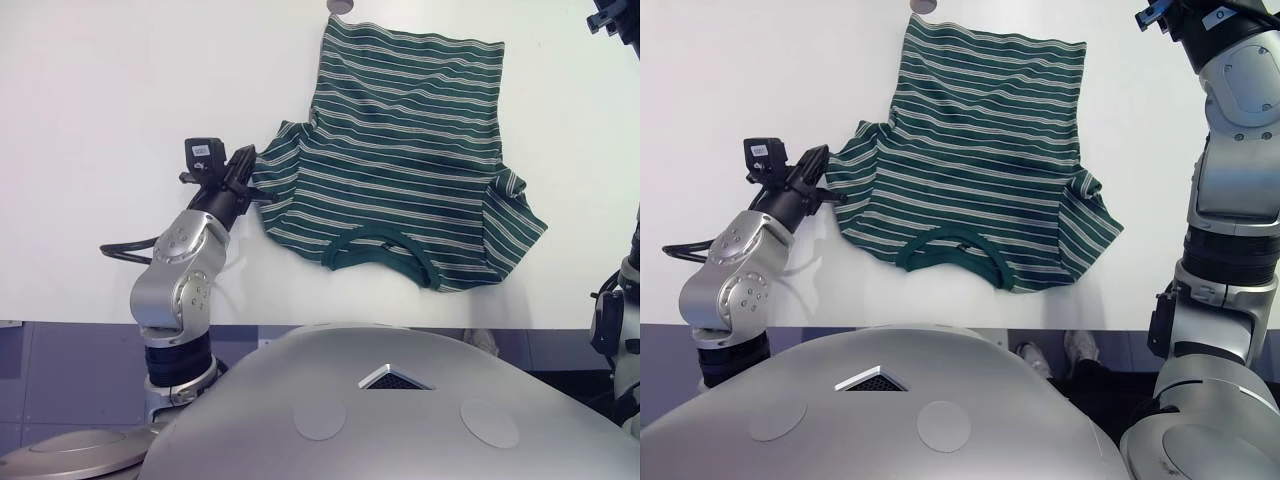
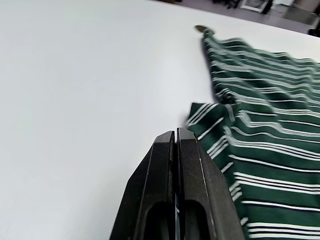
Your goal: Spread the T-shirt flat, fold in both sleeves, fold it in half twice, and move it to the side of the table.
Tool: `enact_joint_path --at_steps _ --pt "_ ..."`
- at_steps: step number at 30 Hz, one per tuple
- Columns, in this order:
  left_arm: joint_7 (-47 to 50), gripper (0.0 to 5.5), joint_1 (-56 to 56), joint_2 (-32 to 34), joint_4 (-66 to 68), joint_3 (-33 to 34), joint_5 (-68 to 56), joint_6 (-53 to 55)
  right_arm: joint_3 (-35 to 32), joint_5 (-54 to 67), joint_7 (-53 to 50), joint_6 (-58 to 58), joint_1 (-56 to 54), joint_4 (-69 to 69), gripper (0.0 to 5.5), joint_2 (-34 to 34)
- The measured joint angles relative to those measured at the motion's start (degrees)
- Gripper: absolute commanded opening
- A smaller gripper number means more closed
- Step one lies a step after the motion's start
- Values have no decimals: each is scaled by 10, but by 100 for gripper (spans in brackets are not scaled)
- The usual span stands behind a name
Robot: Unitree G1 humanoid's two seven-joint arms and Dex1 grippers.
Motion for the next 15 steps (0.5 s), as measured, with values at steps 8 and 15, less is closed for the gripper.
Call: enact_joint_path --at_steps 8,15 --pt "-28 5 7 14 -6 -129 -9 40 12 0 11 3 0 -5 215 0" --pt "-38 62 -11 50 26 -169 13 60 15 0 5 42 51 -65 215 25"
